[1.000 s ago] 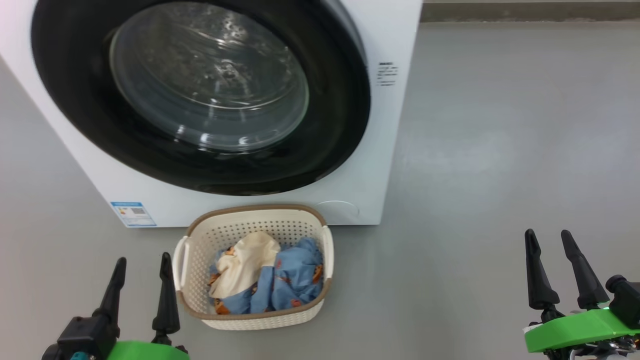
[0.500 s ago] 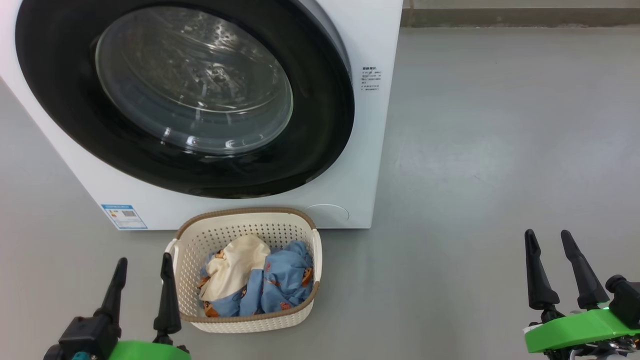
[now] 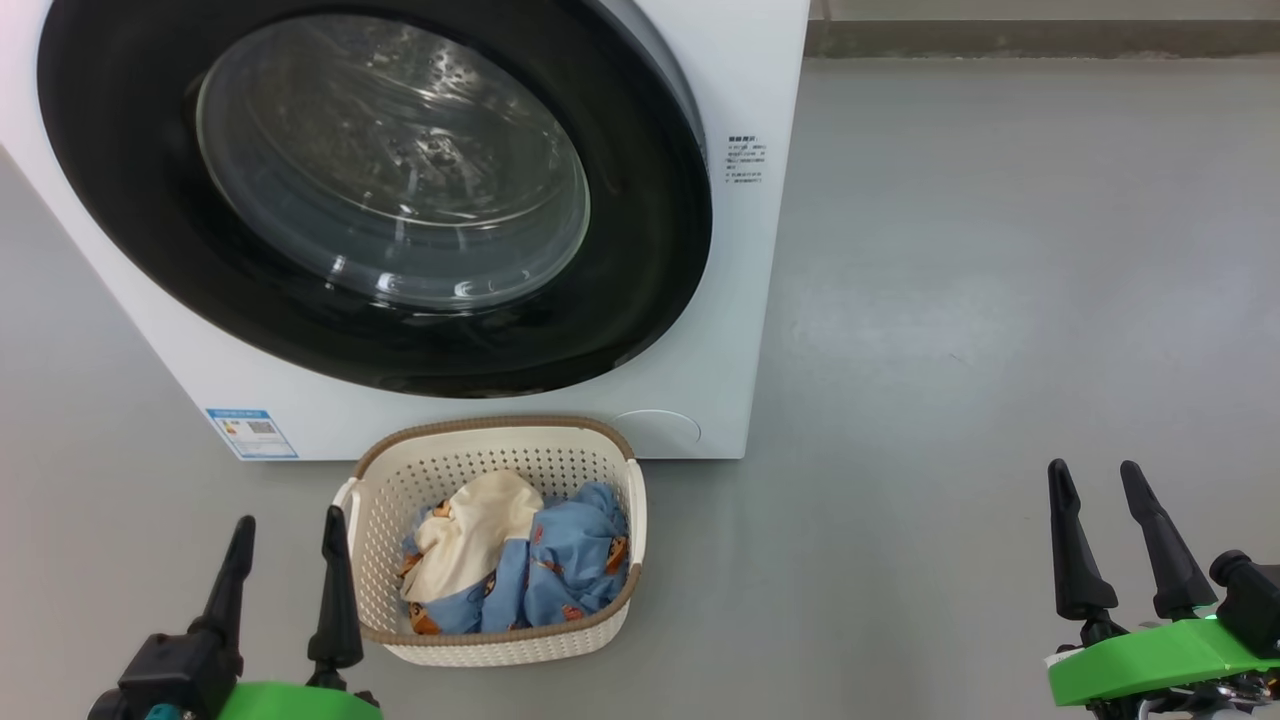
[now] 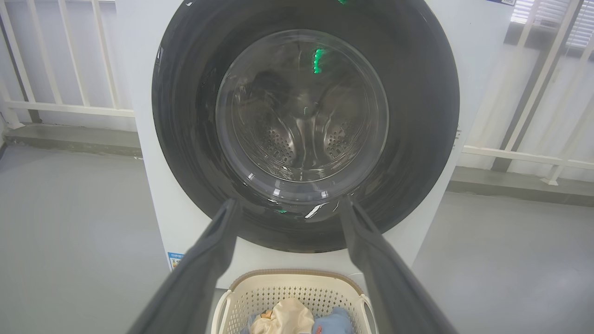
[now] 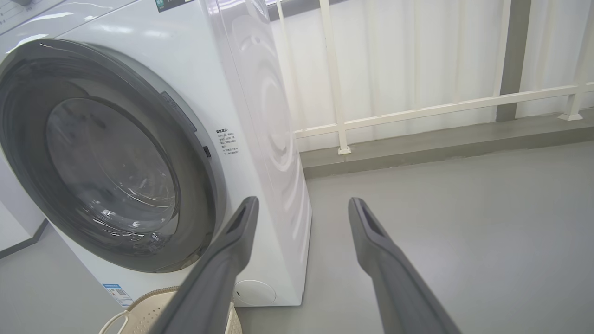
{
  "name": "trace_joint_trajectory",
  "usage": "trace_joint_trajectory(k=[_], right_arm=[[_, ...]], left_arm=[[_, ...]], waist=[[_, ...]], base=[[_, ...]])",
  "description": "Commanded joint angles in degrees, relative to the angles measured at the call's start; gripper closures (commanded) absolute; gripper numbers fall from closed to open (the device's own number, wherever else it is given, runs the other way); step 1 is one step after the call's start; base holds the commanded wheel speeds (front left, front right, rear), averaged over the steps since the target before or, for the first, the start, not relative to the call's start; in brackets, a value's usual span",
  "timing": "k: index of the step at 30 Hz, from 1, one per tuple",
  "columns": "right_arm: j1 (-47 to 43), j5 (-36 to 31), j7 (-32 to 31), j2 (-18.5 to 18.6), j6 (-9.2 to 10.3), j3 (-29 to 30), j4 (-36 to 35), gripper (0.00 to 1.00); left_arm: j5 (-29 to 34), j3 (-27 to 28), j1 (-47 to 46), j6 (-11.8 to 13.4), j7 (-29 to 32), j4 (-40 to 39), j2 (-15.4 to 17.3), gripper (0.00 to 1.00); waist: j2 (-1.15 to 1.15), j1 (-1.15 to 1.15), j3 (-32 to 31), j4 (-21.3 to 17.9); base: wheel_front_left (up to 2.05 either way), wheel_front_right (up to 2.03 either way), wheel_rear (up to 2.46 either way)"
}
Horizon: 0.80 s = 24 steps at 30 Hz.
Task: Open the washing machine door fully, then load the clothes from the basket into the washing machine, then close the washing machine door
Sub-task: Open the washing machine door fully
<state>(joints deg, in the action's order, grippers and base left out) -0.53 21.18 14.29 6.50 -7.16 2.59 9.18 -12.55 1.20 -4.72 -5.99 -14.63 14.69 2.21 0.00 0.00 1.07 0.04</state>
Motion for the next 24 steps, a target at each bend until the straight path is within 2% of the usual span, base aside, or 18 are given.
trace_joint_trajectory(k=[1, 19, 20, 21, 22, 23, 24], right_arm=[[1.24, 0.01, 0.71, 0.80, -0.33, -1.01, -1.31, 0.00], [1.80, 1.23, 0.71, 0.16, -0.33, -0.68, -1.40, 0.00], [2.07, 1.80, 0.71, 0.02, -0.33, -0.79, -1.36, 0.06], [2.43, 2.52, 0.71, -0.10, -0.33, -0.91, -1.26, 0.52], [2.92, 3.37, 0.71, -0.25, -0.33, -0.94, -1.17, 0.74], [3.50, 4.29, 0.71, -0.34, -0.33, -1.04, -1.01, 0.91], [4.22, 5.25, 0.71, -0.30, -0.33, -1.24, -0.73, 1.00]], left_arm=[[-0.56, 1.61, -1.33, 0.05, -0.37, -1.89, 0.67, 0.00], [-0.68, 1.30, -1.36, 0.02, -0.37, -1.95, 0.66, 0.00], [-0.76, 1.15, -1.36, 0.07, -0.37, -1.95, 0.66, 0.00], [-0.86, 0.99, -1.35, 0.14, -0.37, -1.97, 0.66, 0.00], [-1.00, 0.81, -1.35, 0.21, -0.37, -2.00, 0.66, 0.00], [-1.20, 0.59, -1.34, 0.28, -0.37, -2.02, 0.66, 0.00], [-1.43, 0.32, -1.35, 0.39, -0.37, -2.06, 0.66, 0.00]], waist=[[0.00, 0.00, 0.07, 0.04], [0.00, 0.00, 0.41, 0.06], [0.00, 0.00, 0.50, 0.06], [0.00, 0.00, 0.61, 0.06], [0.00, 0.00, 0.75, 0.06], [0.00, 0.00, 0.90, 0.08], [0.00, 0.00, 1.14, 0.14]], base=[[0.00, 0.00, 0.00], [0.00, 0.00, 0.00], [0.00, 0.00, 0.00], [0.00, 0.00, 0.00], [0.00, 0.00, 0.00], [0.00, 0.00, 0.00], [0.00, 0.00, 0.00]])
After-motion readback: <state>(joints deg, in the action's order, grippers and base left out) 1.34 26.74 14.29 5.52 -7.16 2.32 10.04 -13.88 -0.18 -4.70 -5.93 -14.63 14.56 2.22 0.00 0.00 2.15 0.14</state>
